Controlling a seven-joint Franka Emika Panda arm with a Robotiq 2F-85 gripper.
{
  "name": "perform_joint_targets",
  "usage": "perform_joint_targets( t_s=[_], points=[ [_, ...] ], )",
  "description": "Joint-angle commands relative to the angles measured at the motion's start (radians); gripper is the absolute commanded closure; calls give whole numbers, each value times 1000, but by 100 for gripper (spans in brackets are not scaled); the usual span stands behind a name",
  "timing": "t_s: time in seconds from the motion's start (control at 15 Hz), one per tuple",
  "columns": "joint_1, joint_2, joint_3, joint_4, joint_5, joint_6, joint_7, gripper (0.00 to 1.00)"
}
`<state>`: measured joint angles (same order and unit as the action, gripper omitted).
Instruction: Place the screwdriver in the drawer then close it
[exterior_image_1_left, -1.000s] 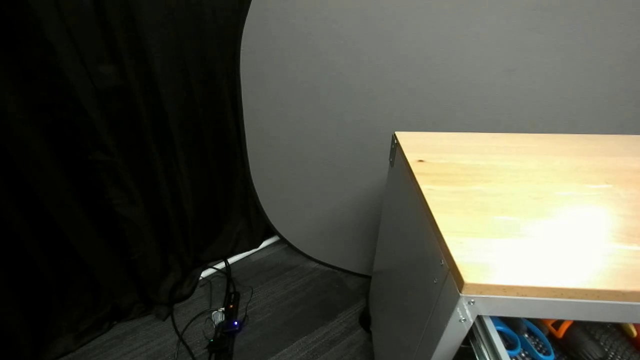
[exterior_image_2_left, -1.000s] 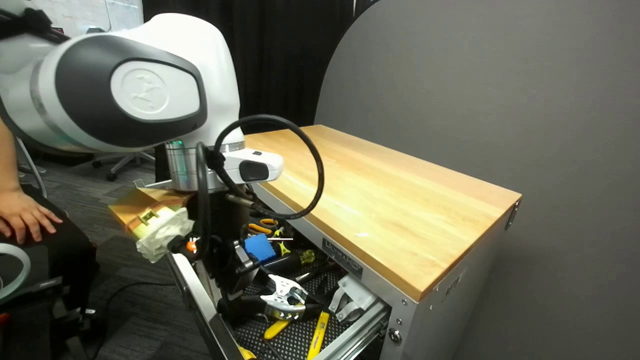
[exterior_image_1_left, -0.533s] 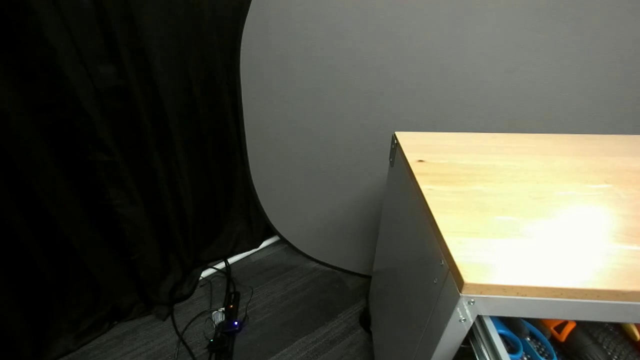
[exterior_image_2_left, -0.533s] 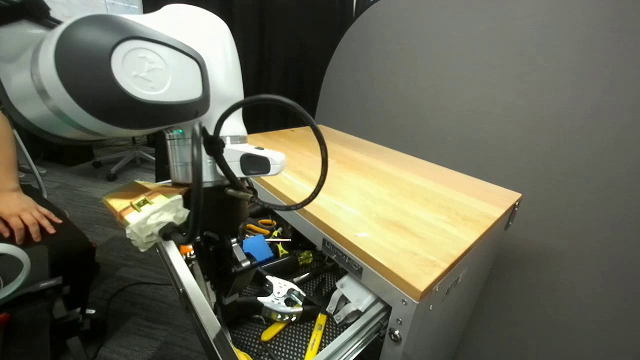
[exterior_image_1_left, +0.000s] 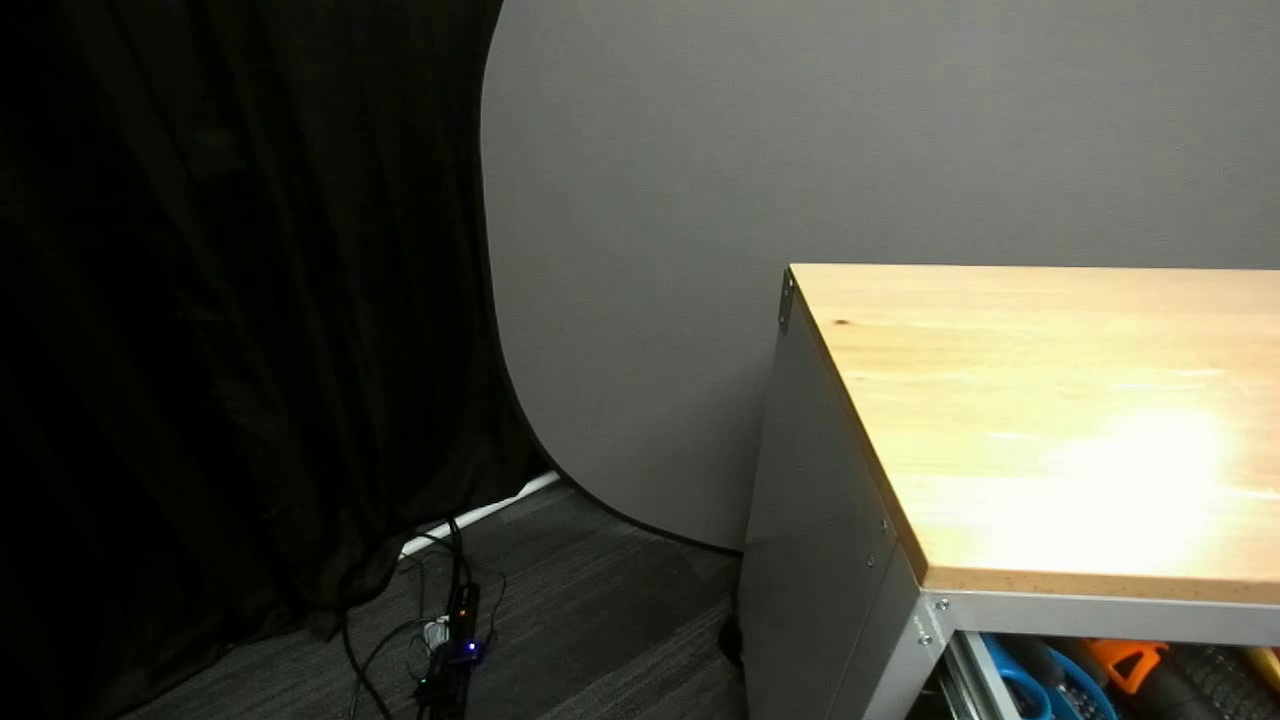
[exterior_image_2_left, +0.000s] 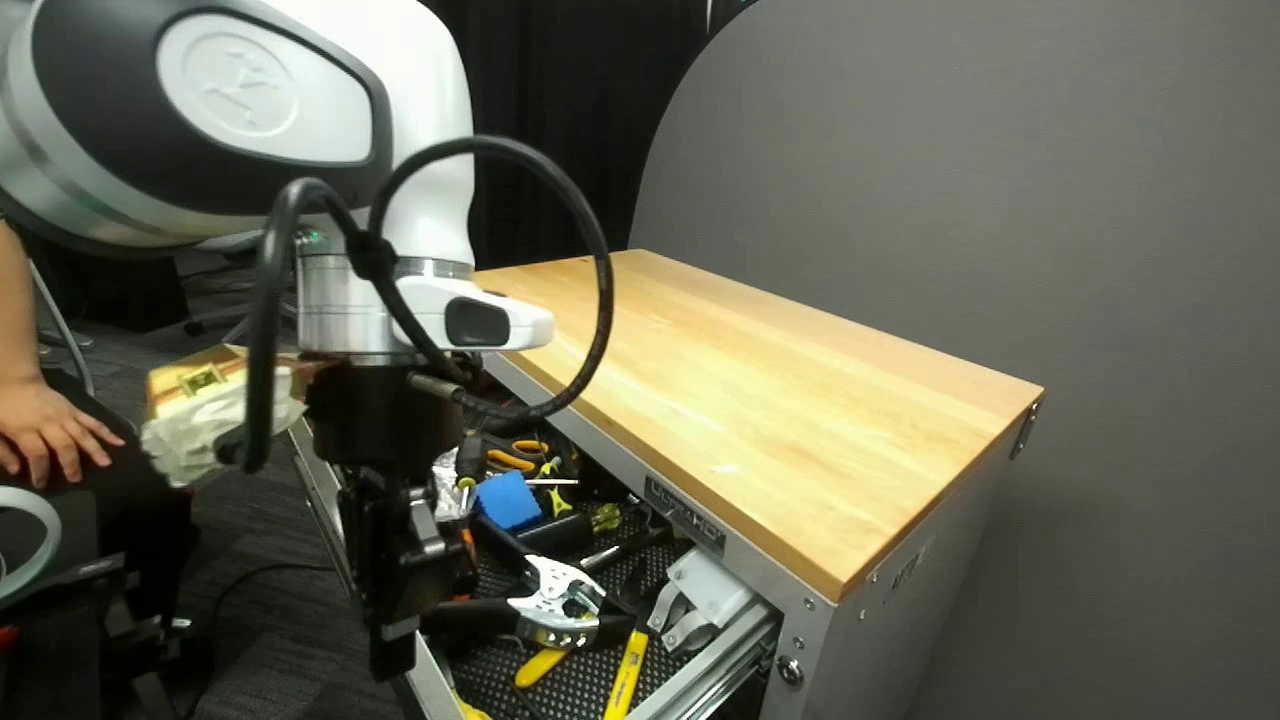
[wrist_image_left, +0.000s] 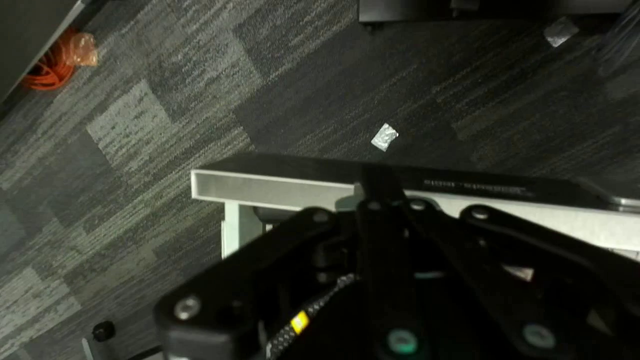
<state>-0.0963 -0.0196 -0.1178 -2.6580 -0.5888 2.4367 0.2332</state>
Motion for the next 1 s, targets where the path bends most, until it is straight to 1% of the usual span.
perform_joint_targets(
  t_s=[0.0,0.33,0.67,0.93],
  points=[
    [-23,-15,-10,-41,31,-24,-1,100],
    [-38,46,-22,-48,-6,40,4,100],
    [-30,117,-31,-22,-11,132,-1,100],
    [-17,144,-36,14,-33,151,3,100]
  ],
)
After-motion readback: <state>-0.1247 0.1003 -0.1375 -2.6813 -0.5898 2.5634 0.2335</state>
